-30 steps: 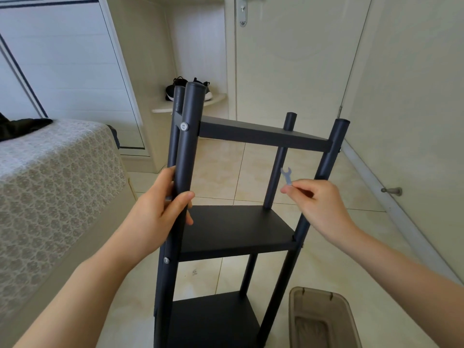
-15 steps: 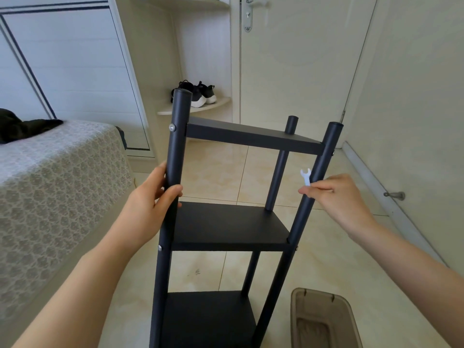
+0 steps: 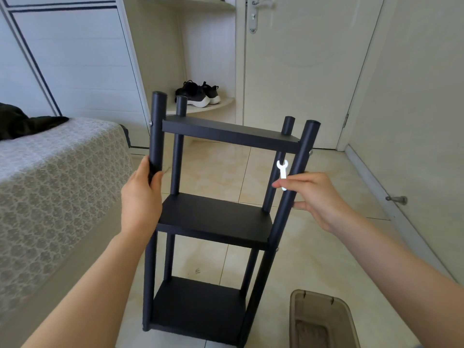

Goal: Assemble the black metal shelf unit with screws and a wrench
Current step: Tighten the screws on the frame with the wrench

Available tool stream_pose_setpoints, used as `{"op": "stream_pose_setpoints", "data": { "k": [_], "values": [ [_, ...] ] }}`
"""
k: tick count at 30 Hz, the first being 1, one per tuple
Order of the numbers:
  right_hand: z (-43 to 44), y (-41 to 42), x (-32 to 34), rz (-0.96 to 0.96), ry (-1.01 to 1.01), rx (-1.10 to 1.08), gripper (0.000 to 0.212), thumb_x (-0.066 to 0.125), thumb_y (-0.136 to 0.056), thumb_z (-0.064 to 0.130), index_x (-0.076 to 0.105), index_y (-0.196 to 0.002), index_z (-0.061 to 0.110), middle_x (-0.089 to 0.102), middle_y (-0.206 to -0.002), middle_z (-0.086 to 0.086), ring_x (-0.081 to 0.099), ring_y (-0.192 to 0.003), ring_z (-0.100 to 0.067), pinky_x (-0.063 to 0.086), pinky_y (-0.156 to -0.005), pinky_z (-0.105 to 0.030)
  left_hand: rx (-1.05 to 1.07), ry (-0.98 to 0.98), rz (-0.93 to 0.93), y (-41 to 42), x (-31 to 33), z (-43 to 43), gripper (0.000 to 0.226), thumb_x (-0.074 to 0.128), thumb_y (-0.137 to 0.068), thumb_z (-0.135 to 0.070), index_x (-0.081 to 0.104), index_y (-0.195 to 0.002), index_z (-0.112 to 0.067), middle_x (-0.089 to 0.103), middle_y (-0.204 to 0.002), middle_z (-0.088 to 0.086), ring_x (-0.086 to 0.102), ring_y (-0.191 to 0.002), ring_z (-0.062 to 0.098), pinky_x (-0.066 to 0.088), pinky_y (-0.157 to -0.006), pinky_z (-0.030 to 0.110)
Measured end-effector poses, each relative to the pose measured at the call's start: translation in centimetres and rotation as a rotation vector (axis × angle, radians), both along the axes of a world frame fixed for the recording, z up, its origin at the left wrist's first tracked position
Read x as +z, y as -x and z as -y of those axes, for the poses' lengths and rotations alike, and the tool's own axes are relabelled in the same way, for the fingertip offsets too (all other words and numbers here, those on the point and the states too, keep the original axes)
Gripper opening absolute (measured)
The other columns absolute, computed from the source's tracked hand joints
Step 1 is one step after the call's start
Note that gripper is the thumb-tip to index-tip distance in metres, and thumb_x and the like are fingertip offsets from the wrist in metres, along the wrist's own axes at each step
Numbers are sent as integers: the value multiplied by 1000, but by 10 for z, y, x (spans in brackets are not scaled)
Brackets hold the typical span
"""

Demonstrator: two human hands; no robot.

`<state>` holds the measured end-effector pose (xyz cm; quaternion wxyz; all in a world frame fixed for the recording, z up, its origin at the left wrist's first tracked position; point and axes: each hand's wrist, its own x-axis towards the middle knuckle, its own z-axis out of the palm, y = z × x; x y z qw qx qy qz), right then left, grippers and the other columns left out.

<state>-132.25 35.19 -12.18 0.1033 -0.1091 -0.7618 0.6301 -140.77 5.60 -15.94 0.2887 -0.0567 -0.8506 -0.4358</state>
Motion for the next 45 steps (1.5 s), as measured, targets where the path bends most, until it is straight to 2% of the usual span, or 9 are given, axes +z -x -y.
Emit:
{"op": "stream_pose_setpoints", "data": {
  "k": [3, 7, 17, 23, 25, 28, 31, 37, 45],
  "values": [
    [9, 1, -1, -28, -69, 33, 6, 75, -84, 18, 80, -84, 18, 63, -116, -11, 60, -106, -19, 54, -75, -31, 16, -64, 64, 8, -1, 7, 27, 46, -106, -19, 56, -131, -19, 67, -98, 2, 62, -90, 21, 45, -79, 32],
    [19, 4, -2, -86, -162, 76, 22, 72, -87, 18, 80, -71, 31, 60, -110, -14, 60, -104, -31, 53, -92, -53, 20, -36, 160, 17, 0, 23, 21, 49, -105, -18, 60, -122, -18, 64, -99, -4, 62, -95, 24, 51, -84, 41],
    [27, 4, -3, -132, -220, 113, 24, 72, -87, 19, 80, -73, 36, 60, -107, -7, 61, -104, -23, 51, -94, -55, 29, -79, 273, 20, -2, 30, 42, 54, -103, -19, 52, -145, -15, 65, -129, 10, 62, -109, 21, 51, -99, 41],
    [31, -5, 1, -134, -218, 178, 26, 72, -88, 19, 79, -73, 40, 61, -82, 22, 62, -87, 0, 56, -91, -46, 80, -36, -39, 0, 14, 10, 63, 59, -97, -8, 32, -153, -20, 42, -145, -1, 47, -131, 19, 42, -110, 41],
    [34, -6, 3, -150, -234, 187, 22, 72, -88, 21, 79, -78, 39, 60, -80, 16, 62, -81, -5, 56, -89, -47, 3, -65, -87, -12, 18, -4, 54, 60, -95, -7, 43, -144, -20, 45, -132, -8, 53, -117, 12, 46, -98, 32],
    [43, -9, 6, -188, -247, 195, 9, 73, -87, 25, 80, -88, 31, 61, -94, -13, 62, -88, -26, 55, -86, -51, -248, -107, 163, -33, 15, -30, 40, 62, -95, -11, 54, -132, -24, 57, -121, -14, 60, -103, -1, 50, -77, 13],
    [51, -9, 8, -213, -267, 210, 10, 73, -86, 27, 81, -92, 24, 65, -94, -11, 63, -86, -20, 57, -83, -42, -546, -50, 399, -50, 4, -53, 36, 67, -94, -21, 54, -126, -34, 61, -117, -20, 63, -103, -4, 50, -72, 8],
    [66, -7, 6, -277, -347, 184, 7, 75, -86, 23, 80, -89, 19, 55, -70, 37, 55, -69, 12, 39, -63, -5, -834, 97, 609, -63, -8, -81, 28, 71, -92, -32, 56, -116, -32, 69, -108, -10, 68, -99, 4, 56, -90, 26],
    [59, -12, 16, -281, -295, 141, 9, 75, -85, 20, 81, -88, 14, 55, -69, 28, 56, -73, 6, 38, -66, -7, -891, 60, 618, -67, -6, -89, 14, 65, -96, -17, 56, -107, -21, 69, -96, 4, 71, -91, 16, 58, -91, 36]
  ]
}}
